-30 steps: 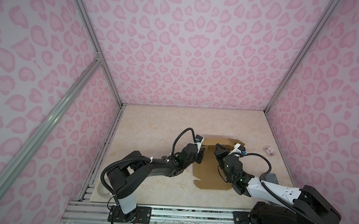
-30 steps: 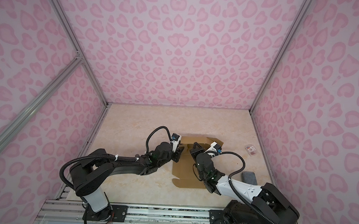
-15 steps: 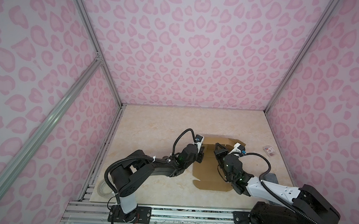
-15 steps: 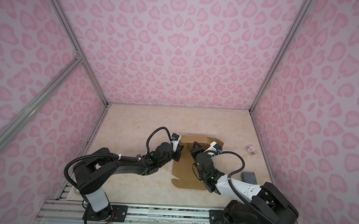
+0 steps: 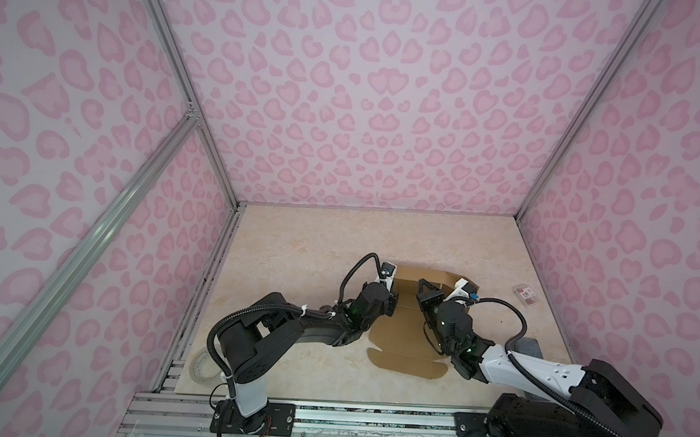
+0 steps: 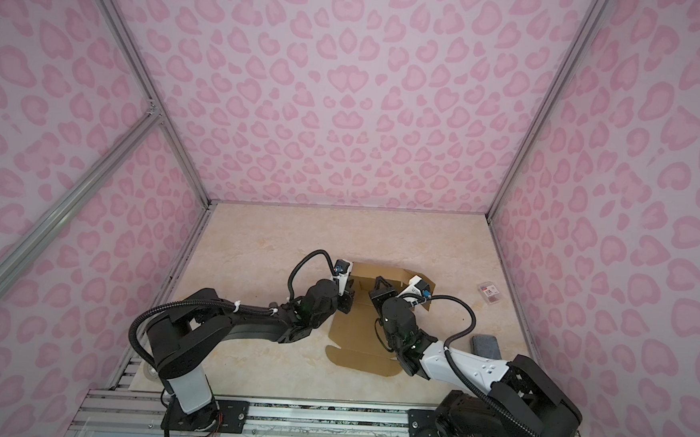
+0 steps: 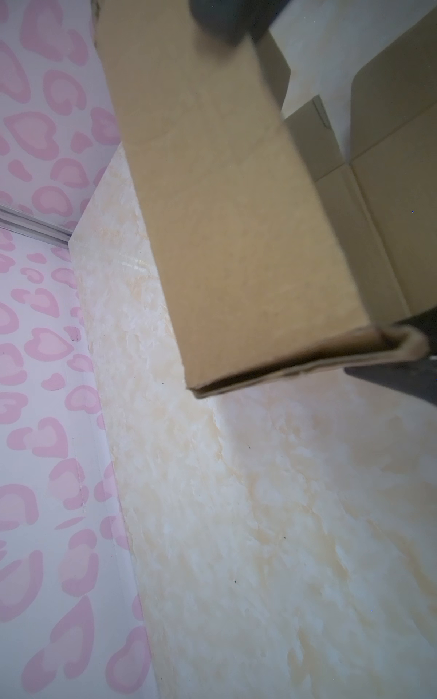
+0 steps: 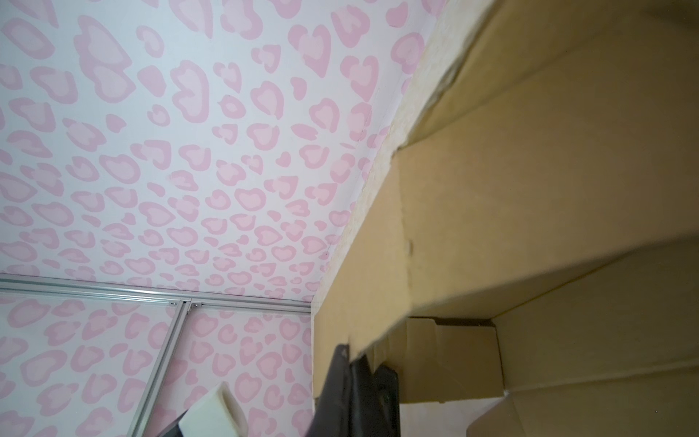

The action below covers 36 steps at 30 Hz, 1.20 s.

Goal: Fold the paper box

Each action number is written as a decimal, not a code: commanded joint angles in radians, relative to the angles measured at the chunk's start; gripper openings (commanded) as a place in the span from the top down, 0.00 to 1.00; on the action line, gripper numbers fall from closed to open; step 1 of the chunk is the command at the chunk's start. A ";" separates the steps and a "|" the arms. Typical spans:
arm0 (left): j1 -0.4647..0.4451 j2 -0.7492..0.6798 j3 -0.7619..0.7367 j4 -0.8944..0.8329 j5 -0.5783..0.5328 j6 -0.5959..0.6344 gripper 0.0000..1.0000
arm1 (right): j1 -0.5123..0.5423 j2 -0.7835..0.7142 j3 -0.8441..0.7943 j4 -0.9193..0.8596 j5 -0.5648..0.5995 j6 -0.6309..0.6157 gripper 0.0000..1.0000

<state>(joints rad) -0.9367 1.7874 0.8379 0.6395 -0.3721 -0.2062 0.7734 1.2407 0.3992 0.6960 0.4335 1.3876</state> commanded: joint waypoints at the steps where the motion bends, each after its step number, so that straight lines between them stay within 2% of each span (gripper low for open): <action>1: -0.024 0.006 0.021 0.027 -0.036 0.051 0.97 | 0.006 -0.004 -0.004 0.008 -0.005 -0.001 1.00; 10: -0.039 0.010 0.014 0.035 -0.143 -0.009 0.96 | 0.013 -0.040 0.007 -0.016 0.000 -0.038 1.00; 17: -0.041 0.017 0.014 0.033 -0.040 -0.022 0.96 | 0.014 -0.037 0.005 -0.001 -0.021 -0.046 1.00; 20: -0.039 0.015 0.021 0.006 -0.065 -0.067 0.96 | 0.015 -0.038 0.003 -0.001 -0.023 -0.045 1.00; 23: -0.039 0.006 0.018 -0.012 -0.098 -0.069 1.00 | 0.015 -0.040 0.002 0.000 -0.024 -0.048 1.00; 25: -0.040 0.011 0.040 -0.055 -0.150 -0.082 1.00 | 0.014 -0.040 0.003 -0.001 -0.026 -0.048 1.00; 28: -0.043 0.019 0.046 -0.069 -0.169 -0.089 1.00 | 0.015 -0.037 0.003 0.003 -0.029 -0.048 1.00; 36: -0.048 0.040 0.045 -0.062 -0.140 -0.088 0.98 | 0.015 -0.029 -0.005 0.010 -0.030 -0.043 1.00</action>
<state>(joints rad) -0.9836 1.8149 0.8734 0.5835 -0.5167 -0.2886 0.7853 1.2072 0.4000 0.6685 0.4149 1.3499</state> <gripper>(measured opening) 0.069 0.048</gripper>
